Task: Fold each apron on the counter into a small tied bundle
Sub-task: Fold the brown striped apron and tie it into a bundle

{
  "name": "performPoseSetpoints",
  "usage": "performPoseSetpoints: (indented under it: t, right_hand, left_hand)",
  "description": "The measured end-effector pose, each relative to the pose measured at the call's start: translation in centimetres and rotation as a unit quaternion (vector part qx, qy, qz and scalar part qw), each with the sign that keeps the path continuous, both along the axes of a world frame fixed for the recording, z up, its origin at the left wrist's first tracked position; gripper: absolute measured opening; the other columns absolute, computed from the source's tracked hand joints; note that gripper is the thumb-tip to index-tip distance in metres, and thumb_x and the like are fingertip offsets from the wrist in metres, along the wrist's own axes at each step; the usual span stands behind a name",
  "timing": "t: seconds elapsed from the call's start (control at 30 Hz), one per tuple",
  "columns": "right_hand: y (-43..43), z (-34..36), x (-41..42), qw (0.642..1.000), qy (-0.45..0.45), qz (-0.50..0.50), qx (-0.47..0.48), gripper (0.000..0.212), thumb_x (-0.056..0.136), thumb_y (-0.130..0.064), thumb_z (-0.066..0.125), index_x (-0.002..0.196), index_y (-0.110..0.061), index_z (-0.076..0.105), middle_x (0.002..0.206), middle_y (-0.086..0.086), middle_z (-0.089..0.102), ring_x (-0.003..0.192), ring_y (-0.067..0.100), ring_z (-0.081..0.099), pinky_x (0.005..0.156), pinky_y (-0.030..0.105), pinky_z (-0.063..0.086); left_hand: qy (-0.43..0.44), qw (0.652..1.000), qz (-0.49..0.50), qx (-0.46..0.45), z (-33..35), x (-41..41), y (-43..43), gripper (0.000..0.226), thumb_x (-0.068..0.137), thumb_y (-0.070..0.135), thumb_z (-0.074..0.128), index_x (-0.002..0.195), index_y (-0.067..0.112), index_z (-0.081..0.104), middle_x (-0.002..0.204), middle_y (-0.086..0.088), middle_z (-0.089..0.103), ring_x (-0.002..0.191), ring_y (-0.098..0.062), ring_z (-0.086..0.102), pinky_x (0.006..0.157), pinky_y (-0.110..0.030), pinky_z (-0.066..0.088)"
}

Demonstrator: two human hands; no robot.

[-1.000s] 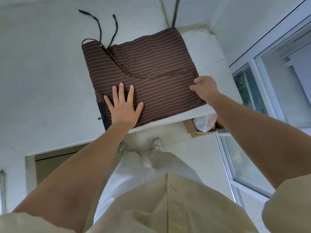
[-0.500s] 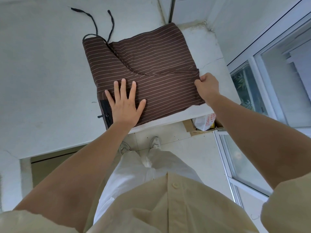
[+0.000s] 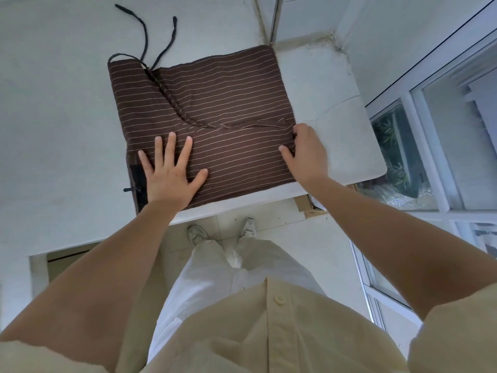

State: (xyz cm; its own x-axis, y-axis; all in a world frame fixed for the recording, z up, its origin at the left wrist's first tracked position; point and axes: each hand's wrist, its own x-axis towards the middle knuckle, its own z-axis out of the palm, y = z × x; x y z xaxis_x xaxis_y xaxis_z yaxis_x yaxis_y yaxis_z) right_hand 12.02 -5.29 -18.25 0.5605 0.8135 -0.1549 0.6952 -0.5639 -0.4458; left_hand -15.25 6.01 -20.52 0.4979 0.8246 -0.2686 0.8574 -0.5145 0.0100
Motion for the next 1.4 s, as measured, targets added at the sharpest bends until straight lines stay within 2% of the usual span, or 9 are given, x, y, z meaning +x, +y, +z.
performPoseSetpoints:
  t: [0.17,0.27,0.37,0.6,0.77,0.97,1.1,1.23,1.4]
  right_hand:
    - [3.1,0.3,-2.9,0.996,0.088,0.018,-0.002,0.05,0.091,-0.043,0.063,0.131,-0.016,0.048,0.121,-0.001,0.057,0.101,0.016,0.059,0.081,0.027,0.049]
    - [4.5,0.6,-2.6,0.995,0.067,0.048,-0.048,0.049,0.092,-0.045,0.062,0.13,-0.015,0.054,0.12,0.003,0.053,0.102,0.019,0.059,0.086,0.028,0.05]
    - [5.2,0.7,-1.9,0.996,0.055,0.049,-0.057,0.033,0.095,-0.041,0.059,0.108,-0.011,0.065,0.108,0.006,0.055,0.093,0.022,0.061,0.081,0.028,0.05]
    - [4.9,1.8,0.4,0.983,0.178,0.022,-0.045,0.024,0.096,-0.03,0.059,0.109,-0.01,0.062,0.107,0.006,0.067,0.094,0.019,0.059,0.085,0.03,0.049]
    - [3.9,1.1,0.9,0.986,0.164,0.014,-0.028,0.017,0.089,-0.033,0.069,0.094,-0.017,0.065,0.096,0.003,0.07,0.088,0.02,0.064,0.081,0.032,0.052]
    - [5.0,0.7,0.3,0.995,0.079,0.001,-0.065,0.025,0.088,-0.034,0.067,0.105,-0.016,0.068,0.104,0.005,0.068,0.091,0.023,0.065,0.076,0.03,0.051]
    - [5.3,1.0,-1.2,0.995,0.045,-0.041,-0.079,0.05,0.088,-0.037,0.067,0.131,-0.015,0.055,0.124,0.005,0.059,0.108,0.025,0.061,0.089,0.036,0.054]
    - [5.4,1.7,-1.8,0.99,0.047,-0.075,-0.113,0.042,0.09,-0.041,0.063,0.119,-0.01,0.057,0.109,0.005,0.062,0.1,0.026,0.062,0.079,0.034,0.049]
    - [4.1,2.3,-2.1,0.981,0.077,-0.11,-0.137,0.029,0.092,-0.04,0.057,0.088,-0.011,0.058,0.079,0.002,0.057,0.08,0.023,0.06,0.069,0.032,0.046]
  left_hand:
    - [-0.001,0.998,0.052,0.027,0.8,-1.4,1.1,0.071,0.095,0.054,0.039,0.155,0.024,0.016,0.162,-0.012,0.008,0.149,-0.035,0.002,0.118,-0.059,-0.003]
    - [-0.032,0.998,0.032,0.039,1.6,-0.1,0.4,0.064,0.094,0.047,0.045,0.151,0.022,0.029,0.157,-0.014,0.022,0.145,-0.036,0.016,0.119,-0.058,0.003]
    - [-0.051,0.997,0.048,0.043,1.9,1.4,-0.5,0.061,0.095,0.051,0.043,0.148,0.025,0.033,0.154,-0.012,0.028,0.141,-0.034,0.024,0.119,-0.057,0.009]
    - [-0.034,0.997,0.061,0.021,1.5,2.2,-0.8,0.068,0.093,0.063,0.035,0.152,0.03,0.024,0.158,-0.009,0.02,0.147,-0.033,0.013,0.116,-0.064,0.002]
    - [-0.084,0.985,0.132,0.074,1.3,0.2,-0.8,0.059,0.098,0.053,0.03,0.148,0.023,0.03,0.154,-0.016,0.027,0.143,-0.037,0.022,0.116,-0.059,0.008]
    - [-0.126,0.889,0.438,0.051,2.7,-2.1,1.4,0.048,0.102,0.037,0.032,0.14,0.008,0.039,0.141,-0.021,0.041,0.127,-0.037,0.041,0.106,-0.047,0.034]
    - [-0.17,0.853,0.494,-0.016,3.4,-4.4,2.2,0.042,0.105,0.03,0.027,0.121,0.004,0.055,0.116,-0.016,0.059,0.105,-0.031,0.057,0.091,-0.041,0.048]
    - [-0.22,0.814,0.53,-0.089,4.0,-6.6,2.8,0.034,0.105,0.025,0.028,0.097,0.007,0.056,0.096,-0.011,0.056,0.086,-0.024,0.053,0.077,-0.035,0.045]
    - [-0.29,0.737,0.565,-0.231,4.3,-9.0,4.0,0.021,0.098,0.021,0.043,0.095,0.006,0.057,0.098,-0.016,0.064,0.084,-0.028,0.064,0.088,-0.039,0.054]
